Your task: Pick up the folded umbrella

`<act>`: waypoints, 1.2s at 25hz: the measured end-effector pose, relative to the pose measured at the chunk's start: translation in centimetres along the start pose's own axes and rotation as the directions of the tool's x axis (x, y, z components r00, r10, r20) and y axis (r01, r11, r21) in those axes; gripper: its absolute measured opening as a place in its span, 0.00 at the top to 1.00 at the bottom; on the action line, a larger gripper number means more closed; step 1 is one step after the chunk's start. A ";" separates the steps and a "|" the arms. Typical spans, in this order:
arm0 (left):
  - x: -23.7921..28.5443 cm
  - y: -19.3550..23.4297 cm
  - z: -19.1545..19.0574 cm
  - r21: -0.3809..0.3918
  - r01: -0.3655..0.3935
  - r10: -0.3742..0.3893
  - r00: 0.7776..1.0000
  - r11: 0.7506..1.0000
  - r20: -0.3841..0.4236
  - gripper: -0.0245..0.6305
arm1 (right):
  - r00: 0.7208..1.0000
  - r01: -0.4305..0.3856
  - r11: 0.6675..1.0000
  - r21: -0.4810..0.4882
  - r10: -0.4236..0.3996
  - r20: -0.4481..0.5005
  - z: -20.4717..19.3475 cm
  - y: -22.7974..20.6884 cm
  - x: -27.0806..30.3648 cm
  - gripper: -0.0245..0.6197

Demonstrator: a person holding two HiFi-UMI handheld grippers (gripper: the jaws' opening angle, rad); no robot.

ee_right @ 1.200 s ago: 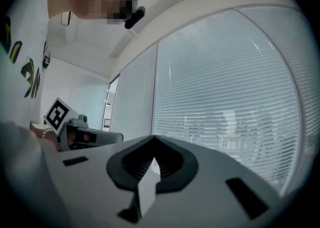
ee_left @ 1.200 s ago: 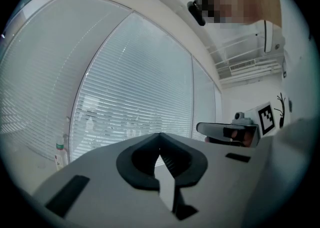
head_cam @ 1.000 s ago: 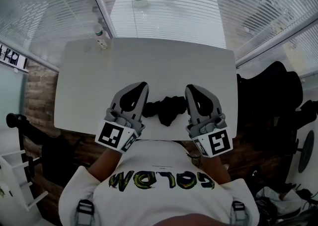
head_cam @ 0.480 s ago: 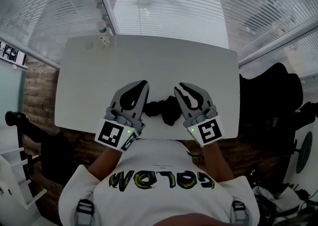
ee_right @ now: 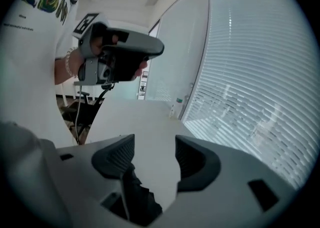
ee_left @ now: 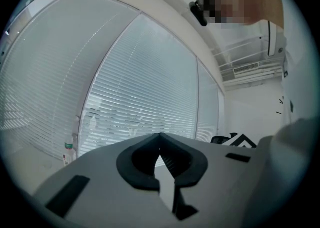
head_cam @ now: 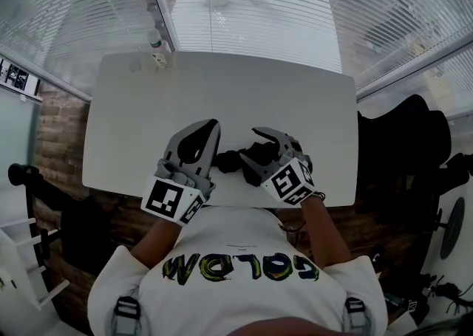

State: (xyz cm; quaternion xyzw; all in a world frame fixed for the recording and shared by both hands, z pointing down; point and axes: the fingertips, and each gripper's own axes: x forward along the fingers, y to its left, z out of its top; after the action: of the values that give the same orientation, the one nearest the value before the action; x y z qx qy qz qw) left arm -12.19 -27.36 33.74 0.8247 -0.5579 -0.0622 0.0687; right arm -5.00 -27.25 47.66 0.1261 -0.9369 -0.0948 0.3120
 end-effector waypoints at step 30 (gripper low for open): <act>-0.8 0.8 -1.0 -0.003 -0.050 0.050 0.998 0.999 -0.026 0.95 | 0.710 -0.611 0.775 -0.161 0.447 -0.544 -14.7 10.9 11.0 0.31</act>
State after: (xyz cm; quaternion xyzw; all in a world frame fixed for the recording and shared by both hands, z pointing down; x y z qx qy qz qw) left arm -13.08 -26.90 34.86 0.8111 -0.5773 -0.0508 0.0787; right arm -6.48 -21.60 68.16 -0.1865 -0.7963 -0.1209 0.5625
